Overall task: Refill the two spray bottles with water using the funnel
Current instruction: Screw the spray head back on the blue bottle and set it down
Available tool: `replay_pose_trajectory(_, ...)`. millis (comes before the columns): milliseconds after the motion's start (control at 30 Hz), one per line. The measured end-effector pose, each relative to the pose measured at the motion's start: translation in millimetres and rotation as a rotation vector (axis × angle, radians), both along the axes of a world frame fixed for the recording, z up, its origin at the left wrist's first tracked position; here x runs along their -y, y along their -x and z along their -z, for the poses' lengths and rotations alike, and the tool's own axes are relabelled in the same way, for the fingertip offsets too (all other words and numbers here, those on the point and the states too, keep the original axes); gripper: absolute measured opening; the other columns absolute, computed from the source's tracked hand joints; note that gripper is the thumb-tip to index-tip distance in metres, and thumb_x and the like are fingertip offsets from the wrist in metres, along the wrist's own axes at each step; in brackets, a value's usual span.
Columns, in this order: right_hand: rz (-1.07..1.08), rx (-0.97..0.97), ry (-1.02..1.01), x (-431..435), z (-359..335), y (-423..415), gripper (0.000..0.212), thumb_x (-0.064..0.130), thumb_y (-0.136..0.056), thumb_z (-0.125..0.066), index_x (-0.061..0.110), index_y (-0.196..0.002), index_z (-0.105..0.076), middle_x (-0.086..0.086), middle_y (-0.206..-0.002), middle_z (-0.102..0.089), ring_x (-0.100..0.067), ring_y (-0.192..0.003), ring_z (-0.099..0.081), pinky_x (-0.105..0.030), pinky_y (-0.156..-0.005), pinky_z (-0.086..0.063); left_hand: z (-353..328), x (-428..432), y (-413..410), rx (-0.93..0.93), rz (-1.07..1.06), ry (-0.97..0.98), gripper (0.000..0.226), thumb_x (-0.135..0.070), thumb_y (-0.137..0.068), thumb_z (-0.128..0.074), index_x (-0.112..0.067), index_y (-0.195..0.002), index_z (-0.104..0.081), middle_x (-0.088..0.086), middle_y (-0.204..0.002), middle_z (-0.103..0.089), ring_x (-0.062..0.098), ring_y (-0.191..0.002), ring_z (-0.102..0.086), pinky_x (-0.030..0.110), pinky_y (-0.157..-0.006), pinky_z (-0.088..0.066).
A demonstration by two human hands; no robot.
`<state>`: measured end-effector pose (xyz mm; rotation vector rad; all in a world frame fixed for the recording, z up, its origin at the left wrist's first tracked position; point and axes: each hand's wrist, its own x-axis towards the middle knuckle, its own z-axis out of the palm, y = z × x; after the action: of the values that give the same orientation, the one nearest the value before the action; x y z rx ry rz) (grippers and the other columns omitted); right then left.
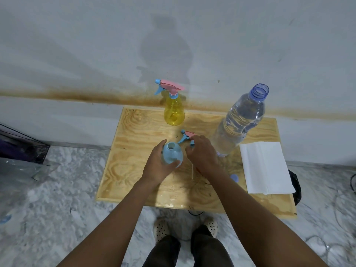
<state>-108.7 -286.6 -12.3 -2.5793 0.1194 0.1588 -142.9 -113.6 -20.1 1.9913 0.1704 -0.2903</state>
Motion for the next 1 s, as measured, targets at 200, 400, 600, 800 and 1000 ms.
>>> replay_pose_trajectory(200,0.122,-0.259,0.035,-6.3,23.2,-23.0,0.045,0.026,-0.091,-0.055,0.000,-0.128,-0.049,-0.021,-0.124,-0.056,-0.036,-0.114,-0.056,-0.043,-0.095,-0.049,6.0,2.9,-5.6,0.006,-0.006,0.045,0.071,-0.015,-0.067,-0.091,-0.038,-0.118,-0.047,-0.010,-0.118,-0.060,0.014,-0.109,-0.058,0.015,-0.082,-0.048)
replay_pose_trajectory(400,0.267,-0.277,-0.071,-2.7,39.7,-40.5,0.033,0.019,-0.092,-0.053,0.002,-0.120,-0.048,-0.020,-0.119,-0.059,-0.037,-0.108,-0.061,-0.043,-0.086,-0.052,1.4,1.5,-8.9,0.006,-0.024,0.011,0.067,-0.015,-0.069,-0.088,-0.027,-0.124,-0.050,-0.012,-0.114,-0.058,0.000,-0.097,-0.056,-0.002,-0.070,-0.040)
replay_pose_trajectory(600,0.399,-0.158,-0.371,-8.6,26.3,-36.9,0.034,0.027,-0.091,-0.062,0.010,-0.120,-0.057,-0.005,-0.109,-0.067,-0.022,-0.090,-0.065,-0.037,-0.073,-0.053,-6.1,-12.8,-12.3,0.028,-0.016,-0.006,0.071,-0.024,-0.068,-0.086,-0.029,-0.130,-0.052,-0.009,-0.124,-0.058,0.005,-0.106,-0.056,0.005,-0.073,-0.042)
replay_pose_trajectory(800,0.381,-0.011,-0.914,-25.4,-53.3,-20.9,0.035,0.023,-0.095,-0.063,0.013,-0.128,-0.055,0.001,-0.110,-0.071,-0.008,-0.089,-0.066,-0.019,-0.070,-0.051,-30.9,-41.0,-13.6,0.055,-0.016,-0.001,0.075,-0.017,-0.068,-0.088,-0.024,-0.133,-0.050,-0.005,-0.125,-0.048,0.010,-0.108,-0.050,0.007,-0.073,-0.041)
replay_pose_trajectory(1000,0.225,0.152,-1.192,-50.4,-138.1,-7.9,0.018,0.020,-0.101,-0.055,0.021,-0.109,-0.070,0.007,-0.095,-0.070,-0.010,-0.096,-0.062,-0.031,-0.079,-0.047,-66.5,-68.4,-6.5,0.128,0.041,0.060,0.062,-0.008,-0.068,-0.088,-0.038,-0.111,-0.053,-0.003,-0.115,-0.048,0.004,-0.097,-0.053,0.007,-0.065,-0.047)
